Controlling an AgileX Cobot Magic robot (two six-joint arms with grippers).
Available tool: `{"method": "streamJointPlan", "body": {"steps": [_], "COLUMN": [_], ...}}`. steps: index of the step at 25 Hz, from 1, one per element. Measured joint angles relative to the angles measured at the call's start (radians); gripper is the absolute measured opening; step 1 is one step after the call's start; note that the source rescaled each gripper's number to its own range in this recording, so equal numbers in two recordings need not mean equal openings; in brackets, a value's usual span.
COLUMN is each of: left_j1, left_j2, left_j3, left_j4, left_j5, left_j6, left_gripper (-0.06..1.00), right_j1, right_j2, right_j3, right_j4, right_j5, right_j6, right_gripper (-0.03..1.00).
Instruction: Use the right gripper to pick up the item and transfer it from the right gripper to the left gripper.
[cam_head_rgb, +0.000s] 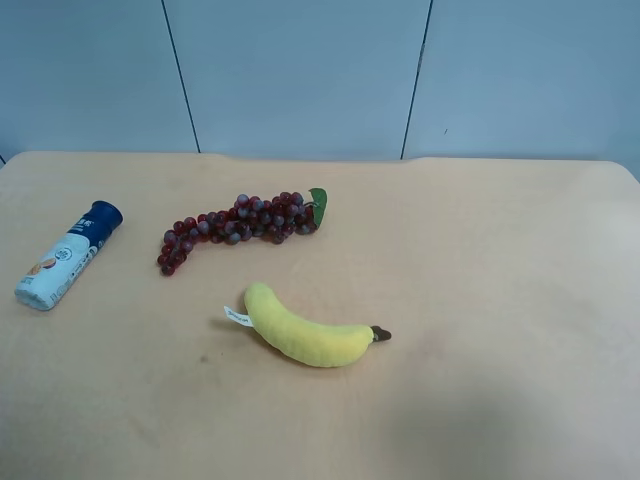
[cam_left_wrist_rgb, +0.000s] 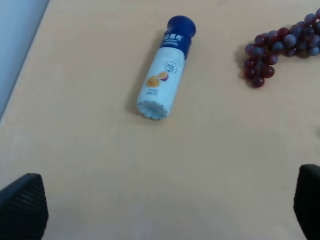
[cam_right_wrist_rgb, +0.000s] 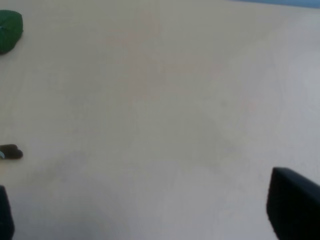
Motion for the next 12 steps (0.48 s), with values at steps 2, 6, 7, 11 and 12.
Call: {"method": "streamJointPlan", "body": {"steps": [2, 6, 7, 11, 12], "left_j1": [0.0, 0.0, 0.0, 0.0, 0.0], "left_j2": [0.0, -0.003, -0.003, -0.003, -0.003], "left_j3": [0.022, 0.084, 0.089, 0.091, 0.091], "left_j4": [-0.006, -0.008, -0.008, -0.008, -0.008], "left_j5": [-0.023, -0.065, -0.077, -0.089, -0.089], "left_j6": [-0.002, -0.004, -0.004, -0.007, -0.007], "left_gripper": [1.0, 1.0, 1.0, 1.0, 1.0], "right_j1": [0.0, 0.0, 0.0, 0.0, 0.0], "right_j2": [0.0, 0.0, 0.0, 0.0, 0.0], "right_j3": [0.0, 0.0, 0.0, 0.0, 0.0], "right_j4": [0.0, 0.0, 0.0, 0.0, 0.0], "right_j5": [0.0, 0.0, 0.0, 0.0, 0.0], "right_j6": [0.0, 0.0, 0.0, 0.0, 0.0], "right_gripper": [1.0, 1.0, 1.0, 1.0, 1.0]}}
